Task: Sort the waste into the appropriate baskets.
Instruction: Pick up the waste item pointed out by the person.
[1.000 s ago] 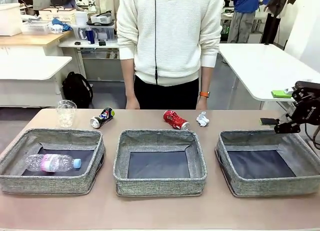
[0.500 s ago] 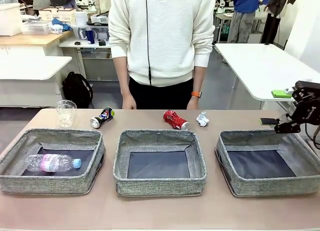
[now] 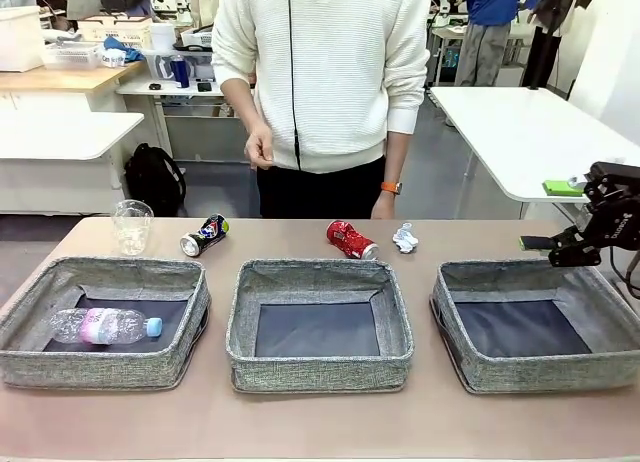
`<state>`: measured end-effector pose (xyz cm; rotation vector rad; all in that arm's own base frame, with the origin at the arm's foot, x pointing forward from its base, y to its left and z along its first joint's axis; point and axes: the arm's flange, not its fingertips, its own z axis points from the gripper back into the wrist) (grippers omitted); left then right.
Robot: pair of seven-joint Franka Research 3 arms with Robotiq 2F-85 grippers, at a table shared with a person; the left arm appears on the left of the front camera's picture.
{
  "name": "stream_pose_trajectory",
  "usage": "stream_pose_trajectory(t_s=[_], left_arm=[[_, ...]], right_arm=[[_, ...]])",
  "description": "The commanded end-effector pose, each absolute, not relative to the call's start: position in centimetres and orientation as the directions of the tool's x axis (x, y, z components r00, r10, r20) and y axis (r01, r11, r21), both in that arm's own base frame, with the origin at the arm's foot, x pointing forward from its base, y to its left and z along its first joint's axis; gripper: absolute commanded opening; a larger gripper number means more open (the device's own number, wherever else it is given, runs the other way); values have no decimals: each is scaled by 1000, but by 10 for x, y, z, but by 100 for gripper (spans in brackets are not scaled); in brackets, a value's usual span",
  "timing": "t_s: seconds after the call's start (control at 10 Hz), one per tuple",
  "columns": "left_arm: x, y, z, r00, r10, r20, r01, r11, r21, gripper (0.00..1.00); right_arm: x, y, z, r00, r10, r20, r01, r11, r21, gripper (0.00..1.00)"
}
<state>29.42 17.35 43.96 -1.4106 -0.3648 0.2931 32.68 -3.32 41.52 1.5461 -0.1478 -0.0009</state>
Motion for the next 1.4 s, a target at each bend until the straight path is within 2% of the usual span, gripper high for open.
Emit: stream_pose_trajectory(t_s=[0.0, 0.5, 0.6, 0.7, 0.8, 0.9, 1.0, 1.1, 1.2, 1.3], left_arm=[[292, 174, 440, 912, 401, 91, 38, 139, -990, 100], [294, 174, 440, 909, 410, 73, 17, 140, -990, 100], [306, 156, 448, 909, 361, 208, 103, 289, -952, 100], [328, 122, 460, 896, 229, 379, 219, 515, -829, 100], [355, 85, 469, 855, 84, 512, 337, 661, -671, 100], [375, 53, 472, 809, -77, 582, 446, 726, -523, 100], [395, 18, 469, 723, -190, 664, 499, 808, -312, 100], [409, -13, 462, 661, -306, 685, 548, 820, -163, 100], [417, -32, 449, 610, -455, 648, 594, 804, 5, 100], [411, -42, 442, 550, -552, 627, 675, 736, 56, 100]], right_arm=[[326, -32, 421, 992, -96, 79, -78, 16, 997, 100], [326, -32, 421, 992, -96, 79, -78, 16, 997, 100], [326, -32, 421, 992, -96, 79, -78, 16, 997, 100], [326, -32, 421, 992, -96, 79, -78, 16, 997, 100], [326, -32, 421, 992, -96, 79, -78, 16, 997, 100], [326, -32, 421, 992, -96, 79, -78, 16, 997, 100], [326, -32, 421, 992, -96, 79, -78, 16, 997, 100], [326, -32, 421, 992, -96, 79, -78, 16, 997, 100], [326, -32, 421, 992, -96, 79, -78, 16, 997, 100], [326, -32, 421, 992, -96, 79, -78, 16, 997, 100]])
